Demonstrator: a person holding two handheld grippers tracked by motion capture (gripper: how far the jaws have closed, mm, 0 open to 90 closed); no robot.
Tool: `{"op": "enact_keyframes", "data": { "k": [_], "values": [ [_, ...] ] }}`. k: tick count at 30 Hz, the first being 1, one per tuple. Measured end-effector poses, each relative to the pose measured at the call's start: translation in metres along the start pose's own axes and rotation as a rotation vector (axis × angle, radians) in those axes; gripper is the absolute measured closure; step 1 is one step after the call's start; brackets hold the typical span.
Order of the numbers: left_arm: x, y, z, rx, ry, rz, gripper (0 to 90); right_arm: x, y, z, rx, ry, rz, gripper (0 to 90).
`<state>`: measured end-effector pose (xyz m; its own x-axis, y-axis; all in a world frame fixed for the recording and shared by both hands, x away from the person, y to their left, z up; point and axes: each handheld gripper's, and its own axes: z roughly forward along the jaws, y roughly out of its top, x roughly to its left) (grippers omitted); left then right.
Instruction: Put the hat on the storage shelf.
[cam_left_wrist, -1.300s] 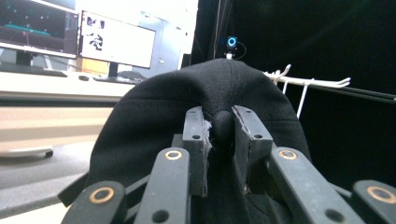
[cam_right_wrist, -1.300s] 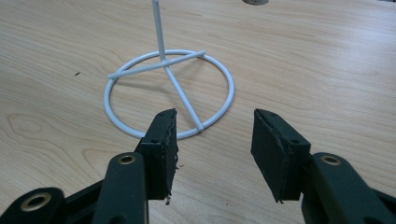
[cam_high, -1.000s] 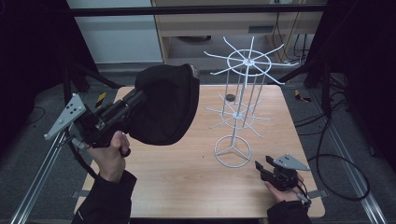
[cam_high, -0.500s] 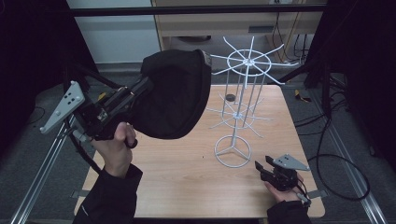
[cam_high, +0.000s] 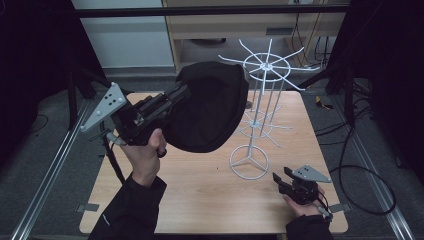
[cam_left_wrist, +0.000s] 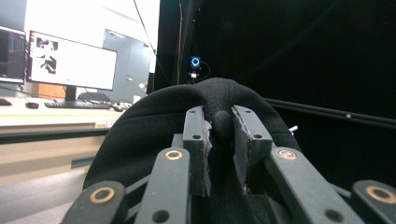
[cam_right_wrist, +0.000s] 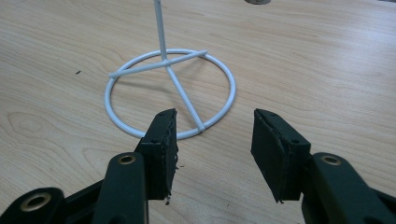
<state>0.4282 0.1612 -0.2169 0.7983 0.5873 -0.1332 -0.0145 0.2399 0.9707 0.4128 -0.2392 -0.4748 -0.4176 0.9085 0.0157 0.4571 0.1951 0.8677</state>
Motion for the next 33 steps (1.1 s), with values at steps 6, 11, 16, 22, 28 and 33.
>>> {"op": "enact_keyframes", "data": {
  "k": [6,11,16,22,28,33],
  "values": [
    [0.005,-0.011,0.001,0.034,0.015,-0.010,75.4,0.000,0.000,0.001,0.005,0.004,0.001,50.3],
    [0.011,-0.021,-0.002,0.074,0.022,-0.016,75.3,0.001,0.000,0.001,0.014,0.004,0.003,49.8],
    [0.018,-0.036,-0.004,0.135,0.037,-0.024,75.2,0.000,-0.001,0.002,0.017,0.001,-0.007,49.3],
    [0.021,-0.053,0.000,0.195,0.039,-0.024,75.2,0.000,-0.001,0.003,0.023,0.004,0.000,48.9],
    [0.019,-0.061,0.003,0.242,0.042,0.017,64.2,0.000,-0.002,0.003,0.022,0.005,0.005,47.8],
    [0.020,-0.067,-0.011,0.270,0.053,0.061,47.0,-0.001,-0.002,0.003,0.024,0.002,0.004,47.4]
  ]
}}
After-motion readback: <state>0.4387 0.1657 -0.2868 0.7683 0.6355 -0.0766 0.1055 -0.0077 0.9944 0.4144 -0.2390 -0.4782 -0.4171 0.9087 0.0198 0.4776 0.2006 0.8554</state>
